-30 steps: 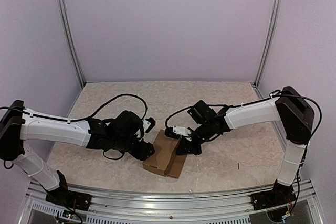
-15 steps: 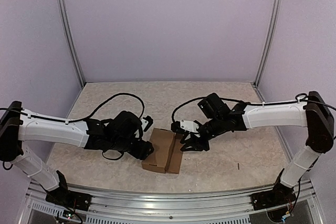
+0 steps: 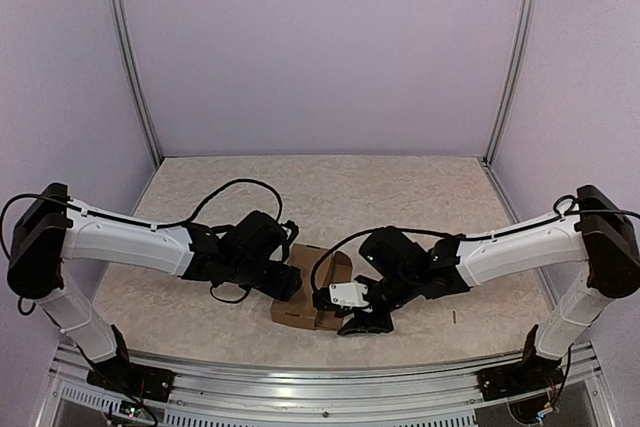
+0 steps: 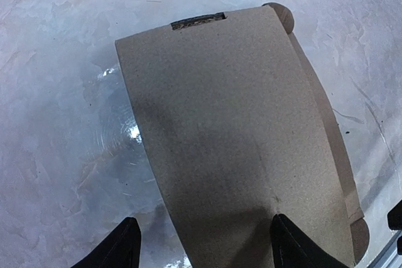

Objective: Fold the paper box

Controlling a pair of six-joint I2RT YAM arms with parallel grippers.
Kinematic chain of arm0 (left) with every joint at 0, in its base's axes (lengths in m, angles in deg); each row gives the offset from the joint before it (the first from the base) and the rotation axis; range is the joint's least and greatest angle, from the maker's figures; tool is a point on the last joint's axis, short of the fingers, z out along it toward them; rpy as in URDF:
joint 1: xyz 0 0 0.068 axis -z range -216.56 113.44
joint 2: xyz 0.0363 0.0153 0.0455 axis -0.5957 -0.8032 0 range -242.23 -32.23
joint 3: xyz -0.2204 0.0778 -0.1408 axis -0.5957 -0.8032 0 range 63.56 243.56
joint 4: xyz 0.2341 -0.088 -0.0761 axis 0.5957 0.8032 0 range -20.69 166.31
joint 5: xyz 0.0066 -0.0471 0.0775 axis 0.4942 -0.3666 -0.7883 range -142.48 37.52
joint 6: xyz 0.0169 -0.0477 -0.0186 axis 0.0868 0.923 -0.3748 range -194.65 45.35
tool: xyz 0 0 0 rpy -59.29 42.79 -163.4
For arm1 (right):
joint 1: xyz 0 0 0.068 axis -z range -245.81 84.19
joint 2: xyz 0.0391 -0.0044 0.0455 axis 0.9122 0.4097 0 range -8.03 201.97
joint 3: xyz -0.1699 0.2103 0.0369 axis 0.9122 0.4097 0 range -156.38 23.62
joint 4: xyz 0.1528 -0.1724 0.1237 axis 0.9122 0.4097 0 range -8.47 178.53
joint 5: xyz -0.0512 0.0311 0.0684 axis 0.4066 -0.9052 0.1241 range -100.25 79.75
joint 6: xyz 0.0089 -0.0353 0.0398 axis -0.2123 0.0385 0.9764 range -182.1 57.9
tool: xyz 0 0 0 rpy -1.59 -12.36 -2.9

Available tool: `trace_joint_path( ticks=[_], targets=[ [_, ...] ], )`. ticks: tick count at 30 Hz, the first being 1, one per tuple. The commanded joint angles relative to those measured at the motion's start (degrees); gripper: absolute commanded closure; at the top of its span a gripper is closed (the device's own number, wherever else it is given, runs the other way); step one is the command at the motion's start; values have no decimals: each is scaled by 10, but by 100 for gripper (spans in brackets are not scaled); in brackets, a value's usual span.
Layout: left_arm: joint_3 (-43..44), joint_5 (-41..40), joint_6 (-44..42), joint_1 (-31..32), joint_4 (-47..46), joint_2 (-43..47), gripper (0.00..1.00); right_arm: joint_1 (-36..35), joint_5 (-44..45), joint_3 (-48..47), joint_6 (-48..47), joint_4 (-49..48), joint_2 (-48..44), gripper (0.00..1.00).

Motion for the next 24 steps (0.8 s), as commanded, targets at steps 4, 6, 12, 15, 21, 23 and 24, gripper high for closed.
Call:
trace_joint_path(
  ticks=[4,6,12,15,21,23,24],
  targets=[
    [6,-5,9,-3,5,-19,31,-27,44,-24,40,-19,36,63],
    [5,-5,9,-4,5,-20,31,-29,45,-30,46,-15,46,64],
    [-2,-7,9,-7,5,-14,31,-31,57,-43,62,-10,64,80],
    [-4,-7,8,-8,3,-12,31,-31,66,-44,71,-13,62,88],
    [-5,-6,6,-8,2,-13,31,-31,63,-50,78,-12,68,95],
    [-5,-6,6,-8,2,-13,31,-31,60,-53,78,-9,73,95],
    [-5,-6,6,-7,2,-13,31,-31,59,-53,78,-8,74,95]
  ],
)
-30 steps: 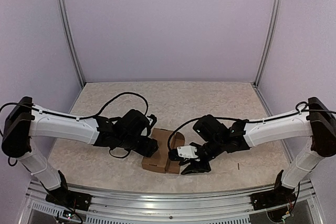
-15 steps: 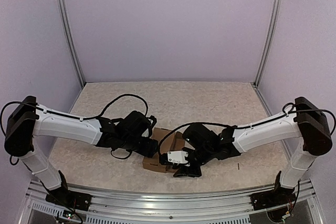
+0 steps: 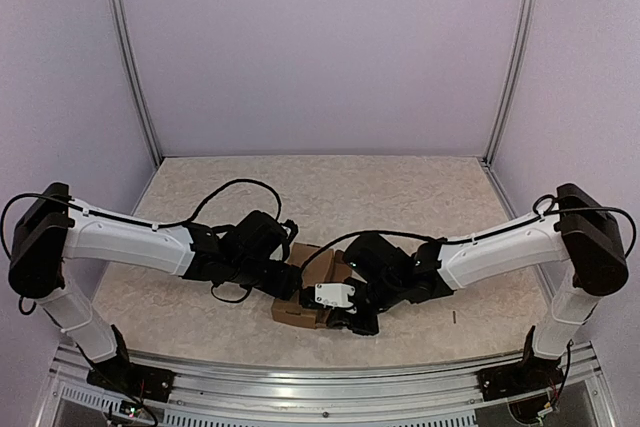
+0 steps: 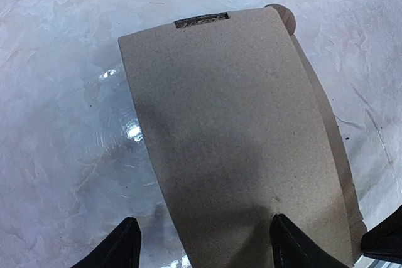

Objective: Fold the paper box

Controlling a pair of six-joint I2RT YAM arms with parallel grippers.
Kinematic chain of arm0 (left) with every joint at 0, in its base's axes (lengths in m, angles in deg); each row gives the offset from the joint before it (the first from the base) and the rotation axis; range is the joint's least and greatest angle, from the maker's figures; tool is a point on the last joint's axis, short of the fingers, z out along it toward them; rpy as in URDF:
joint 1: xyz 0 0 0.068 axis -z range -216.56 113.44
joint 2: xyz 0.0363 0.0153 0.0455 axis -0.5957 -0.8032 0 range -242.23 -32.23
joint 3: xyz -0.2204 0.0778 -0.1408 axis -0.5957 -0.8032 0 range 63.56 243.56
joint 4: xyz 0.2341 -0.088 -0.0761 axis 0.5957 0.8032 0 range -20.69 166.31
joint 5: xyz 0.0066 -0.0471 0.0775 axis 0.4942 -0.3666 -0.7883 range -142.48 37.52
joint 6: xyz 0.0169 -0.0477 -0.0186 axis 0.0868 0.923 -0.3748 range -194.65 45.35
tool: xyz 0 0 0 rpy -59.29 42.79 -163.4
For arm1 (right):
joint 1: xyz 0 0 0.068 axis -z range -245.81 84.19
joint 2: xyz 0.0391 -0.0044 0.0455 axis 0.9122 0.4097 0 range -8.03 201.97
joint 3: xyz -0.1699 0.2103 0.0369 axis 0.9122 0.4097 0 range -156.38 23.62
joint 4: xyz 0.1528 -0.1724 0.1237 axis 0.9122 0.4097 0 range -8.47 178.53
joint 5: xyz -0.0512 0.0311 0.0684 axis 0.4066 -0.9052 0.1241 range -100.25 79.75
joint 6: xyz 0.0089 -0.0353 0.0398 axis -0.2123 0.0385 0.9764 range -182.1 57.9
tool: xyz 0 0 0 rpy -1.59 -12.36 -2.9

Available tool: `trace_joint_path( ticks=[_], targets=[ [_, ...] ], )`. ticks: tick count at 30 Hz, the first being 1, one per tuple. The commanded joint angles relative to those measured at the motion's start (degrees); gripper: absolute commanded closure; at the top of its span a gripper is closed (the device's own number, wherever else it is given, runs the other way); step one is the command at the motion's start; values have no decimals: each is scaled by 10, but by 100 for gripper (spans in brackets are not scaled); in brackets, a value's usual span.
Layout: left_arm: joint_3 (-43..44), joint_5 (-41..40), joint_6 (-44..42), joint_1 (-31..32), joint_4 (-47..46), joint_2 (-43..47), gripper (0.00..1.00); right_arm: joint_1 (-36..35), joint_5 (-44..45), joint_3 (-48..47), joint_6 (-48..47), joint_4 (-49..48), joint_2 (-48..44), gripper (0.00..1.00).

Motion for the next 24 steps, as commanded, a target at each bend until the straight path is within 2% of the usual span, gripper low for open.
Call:
trace_joint_path(
  ticks=[1,9,24],
  targets=[
    [-5,-6,-2,-4,9,-9,31,-4,-2,-14,10,3,17,95],
    [-8,-5,-3,-4,9,-11,31,-2,4,-14,13,4,22,100],
    [-12,-8,-7,-4,9,-11,31,19,0,-9,26,3,17,100]
  ],
)
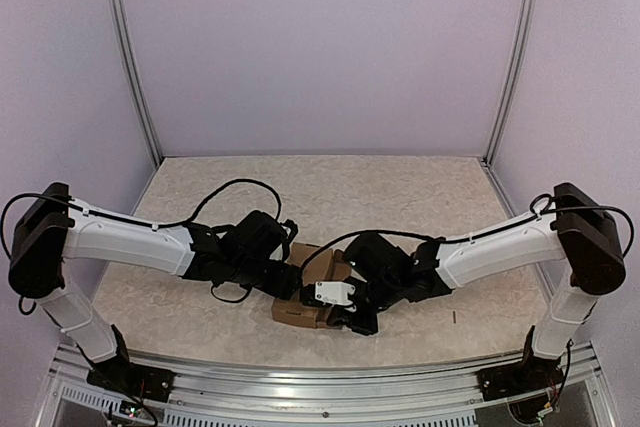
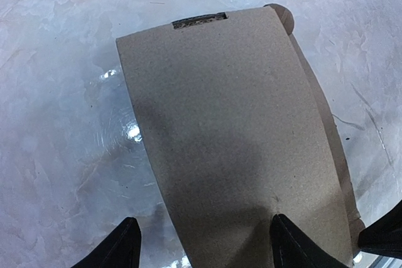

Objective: Fold the paper box

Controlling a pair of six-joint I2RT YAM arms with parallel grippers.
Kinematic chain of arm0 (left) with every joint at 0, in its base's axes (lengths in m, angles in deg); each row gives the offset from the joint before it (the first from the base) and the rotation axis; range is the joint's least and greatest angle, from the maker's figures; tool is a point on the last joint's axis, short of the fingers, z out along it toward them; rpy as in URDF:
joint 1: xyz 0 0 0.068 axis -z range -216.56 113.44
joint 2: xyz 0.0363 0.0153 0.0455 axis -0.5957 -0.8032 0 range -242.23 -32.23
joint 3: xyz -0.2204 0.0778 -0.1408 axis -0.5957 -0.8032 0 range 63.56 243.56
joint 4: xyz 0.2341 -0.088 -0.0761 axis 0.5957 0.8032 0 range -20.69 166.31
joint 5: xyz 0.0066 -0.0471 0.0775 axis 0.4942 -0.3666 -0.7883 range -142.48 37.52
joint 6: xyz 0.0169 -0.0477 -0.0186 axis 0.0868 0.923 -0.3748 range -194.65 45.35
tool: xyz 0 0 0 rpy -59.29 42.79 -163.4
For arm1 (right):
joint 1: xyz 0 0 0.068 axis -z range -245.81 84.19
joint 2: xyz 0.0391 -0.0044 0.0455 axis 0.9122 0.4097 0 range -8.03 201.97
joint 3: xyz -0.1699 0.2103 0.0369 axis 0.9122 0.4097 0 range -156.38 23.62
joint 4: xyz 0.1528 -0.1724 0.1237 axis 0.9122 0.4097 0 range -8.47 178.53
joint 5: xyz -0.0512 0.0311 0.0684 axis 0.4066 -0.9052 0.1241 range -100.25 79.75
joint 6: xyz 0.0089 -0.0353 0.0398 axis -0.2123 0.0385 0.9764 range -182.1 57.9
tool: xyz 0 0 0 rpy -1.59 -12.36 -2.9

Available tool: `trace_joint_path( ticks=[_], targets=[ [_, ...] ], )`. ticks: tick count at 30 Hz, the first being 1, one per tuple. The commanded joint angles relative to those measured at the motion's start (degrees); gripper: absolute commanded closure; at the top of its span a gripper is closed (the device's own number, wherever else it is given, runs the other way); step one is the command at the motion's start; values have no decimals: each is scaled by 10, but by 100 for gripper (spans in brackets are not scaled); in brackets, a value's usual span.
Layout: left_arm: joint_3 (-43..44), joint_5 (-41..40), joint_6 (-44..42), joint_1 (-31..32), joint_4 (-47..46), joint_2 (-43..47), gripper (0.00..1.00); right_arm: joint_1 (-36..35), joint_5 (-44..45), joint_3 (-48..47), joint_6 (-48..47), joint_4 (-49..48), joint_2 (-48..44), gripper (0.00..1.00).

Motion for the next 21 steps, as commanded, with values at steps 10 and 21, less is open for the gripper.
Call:
trace_joint_path(
  ticks=[10,21],
  targets=[
    [-12,-5,-8,-5,5,-12,31,17,-10,-16,14,8,14,100],
    [-10,1,-7,-2,2,-18,31,17,-26,-46,24,17,34,100]
  ],
)
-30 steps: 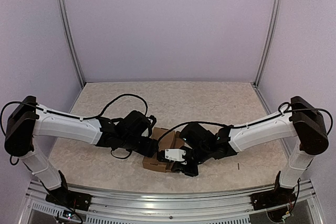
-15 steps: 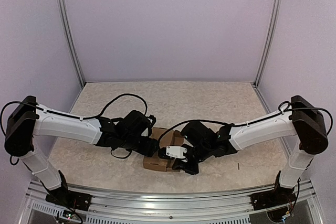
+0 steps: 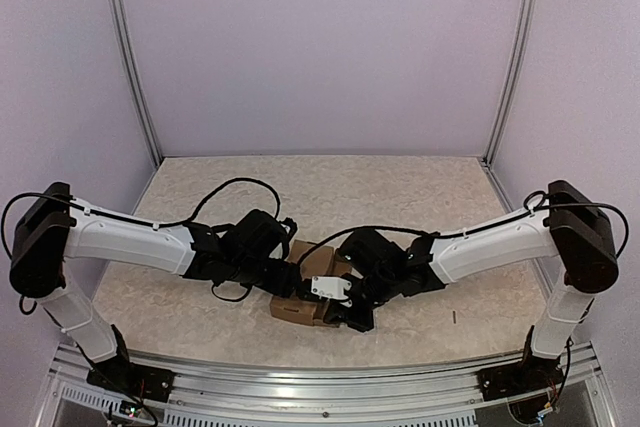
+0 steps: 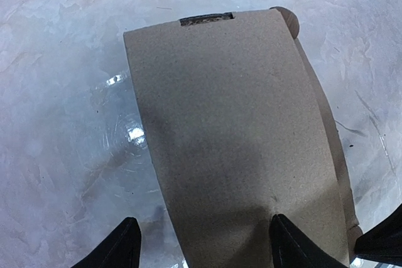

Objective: Fold the paper box

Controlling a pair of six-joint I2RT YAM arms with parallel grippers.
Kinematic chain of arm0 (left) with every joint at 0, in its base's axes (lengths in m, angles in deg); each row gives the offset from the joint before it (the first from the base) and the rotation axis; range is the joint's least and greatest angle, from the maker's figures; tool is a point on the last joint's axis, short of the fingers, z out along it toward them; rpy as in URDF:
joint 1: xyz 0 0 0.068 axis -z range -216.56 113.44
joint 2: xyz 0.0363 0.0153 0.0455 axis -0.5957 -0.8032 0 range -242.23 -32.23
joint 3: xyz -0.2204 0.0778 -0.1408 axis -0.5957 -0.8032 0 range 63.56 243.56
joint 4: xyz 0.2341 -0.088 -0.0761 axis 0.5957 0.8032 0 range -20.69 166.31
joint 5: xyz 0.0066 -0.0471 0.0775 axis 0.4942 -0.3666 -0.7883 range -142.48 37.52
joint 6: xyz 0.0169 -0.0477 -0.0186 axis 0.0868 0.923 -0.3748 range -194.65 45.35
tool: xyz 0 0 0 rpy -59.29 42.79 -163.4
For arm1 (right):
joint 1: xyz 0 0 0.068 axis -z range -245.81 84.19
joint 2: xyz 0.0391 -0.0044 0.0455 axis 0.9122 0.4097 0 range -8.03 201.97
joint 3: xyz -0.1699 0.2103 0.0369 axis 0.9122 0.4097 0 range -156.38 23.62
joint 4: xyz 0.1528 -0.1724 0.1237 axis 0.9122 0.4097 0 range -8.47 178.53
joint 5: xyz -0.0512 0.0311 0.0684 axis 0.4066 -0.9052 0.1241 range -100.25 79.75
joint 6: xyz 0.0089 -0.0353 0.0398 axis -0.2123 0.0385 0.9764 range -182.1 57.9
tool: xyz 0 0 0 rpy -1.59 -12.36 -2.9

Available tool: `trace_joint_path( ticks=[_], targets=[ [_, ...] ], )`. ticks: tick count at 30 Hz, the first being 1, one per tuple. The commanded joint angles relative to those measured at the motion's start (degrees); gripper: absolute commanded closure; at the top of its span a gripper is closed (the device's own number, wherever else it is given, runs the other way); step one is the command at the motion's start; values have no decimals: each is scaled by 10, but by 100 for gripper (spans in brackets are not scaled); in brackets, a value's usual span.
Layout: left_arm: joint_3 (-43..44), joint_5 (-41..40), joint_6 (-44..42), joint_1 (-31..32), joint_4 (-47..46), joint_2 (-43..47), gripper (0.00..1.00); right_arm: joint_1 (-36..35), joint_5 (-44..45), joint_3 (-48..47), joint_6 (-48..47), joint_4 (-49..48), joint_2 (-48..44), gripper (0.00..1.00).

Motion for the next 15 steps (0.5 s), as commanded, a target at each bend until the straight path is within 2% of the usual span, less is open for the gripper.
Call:
trace_joint_path(
  ticks=[1,15],
  targets=[
    [-10,5,-7,1,10,-15,31,4,-5,-22,10,4,19,100],
    [-10,2,-12,0,8,-18,31,26,0,-7,17,11,-4,100]
  ],
)
